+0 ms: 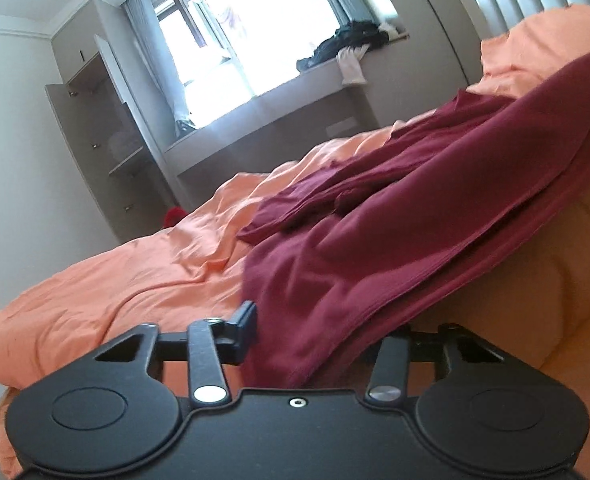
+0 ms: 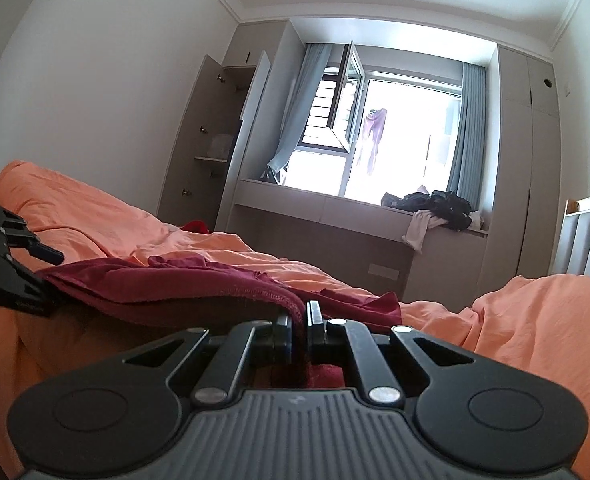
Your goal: Fold small clothes
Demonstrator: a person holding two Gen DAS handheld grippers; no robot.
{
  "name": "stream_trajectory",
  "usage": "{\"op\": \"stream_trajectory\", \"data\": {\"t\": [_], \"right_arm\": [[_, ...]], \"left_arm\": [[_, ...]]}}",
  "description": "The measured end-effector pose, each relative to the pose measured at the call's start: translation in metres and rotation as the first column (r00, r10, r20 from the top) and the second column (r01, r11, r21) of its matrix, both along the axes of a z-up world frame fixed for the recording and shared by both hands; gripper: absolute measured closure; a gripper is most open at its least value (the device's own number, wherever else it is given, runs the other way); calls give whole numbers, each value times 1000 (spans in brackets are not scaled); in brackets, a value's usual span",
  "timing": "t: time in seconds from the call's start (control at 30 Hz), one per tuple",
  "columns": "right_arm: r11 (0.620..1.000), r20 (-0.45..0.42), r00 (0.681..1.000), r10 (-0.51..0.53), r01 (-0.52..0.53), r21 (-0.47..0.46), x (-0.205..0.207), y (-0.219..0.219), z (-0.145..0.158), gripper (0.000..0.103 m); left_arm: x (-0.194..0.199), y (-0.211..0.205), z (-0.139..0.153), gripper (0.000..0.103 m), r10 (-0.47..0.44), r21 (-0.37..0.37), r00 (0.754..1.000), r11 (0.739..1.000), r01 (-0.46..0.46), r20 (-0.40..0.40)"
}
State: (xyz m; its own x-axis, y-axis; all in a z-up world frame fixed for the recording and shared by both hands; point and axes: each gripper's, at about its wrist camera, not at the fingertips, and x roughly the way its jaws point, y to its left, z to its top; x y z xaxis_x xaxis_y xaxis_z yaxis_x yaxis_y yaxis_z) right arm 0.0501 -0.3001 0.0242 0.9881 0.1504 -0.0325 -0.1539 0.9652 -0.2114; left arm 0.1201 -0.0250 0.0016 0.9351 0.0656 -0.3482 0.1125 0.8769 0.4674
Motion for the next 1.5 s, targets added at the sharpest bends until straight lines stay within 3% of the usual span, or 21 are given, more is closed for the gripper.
{"op": "stream_trajectory", "data": {"t": [0.07,0.2,0.33,0.6,0.9,1.23,1.37,1.5], "right_arm": [[1000,-1,1000,-13,13,-14,1,1,-1,96],[999,-16,999,-41,41,-35,6,4,-5,96],[997,-21,998,-63,62,-40,7,5,-7,96],[992,80,991,-110,114,-53,-25,11,0,98],[989,189,971,-145,149,-9,-96,5,29,98],[989,352,928,-122,143,-34,-170,11,66,98],[992,350,929,-124,127,16,-154,3,75,98],[992,312,941,-129,126,29,-113,-9,83,98]], "left_arm": [[-1,7,-2,80,17,11,1000,1000,-17,-17],[-9,9,-3,97,12,12,1000,1000,-12,-2],[-20,7,5,98,0,-2,997,1000,0,82],[-45,27,52,98,17,-142,984,990,8,175],[-127,26,98,98,-75,-172,967,978,120,245],[-205,32,162,98,-73,-212,952,967,140,296],[-197,27,175,98,-89,-232,954,960,159,285],[-152,17,182,98,-79,-215,956,966,144,282]]}}
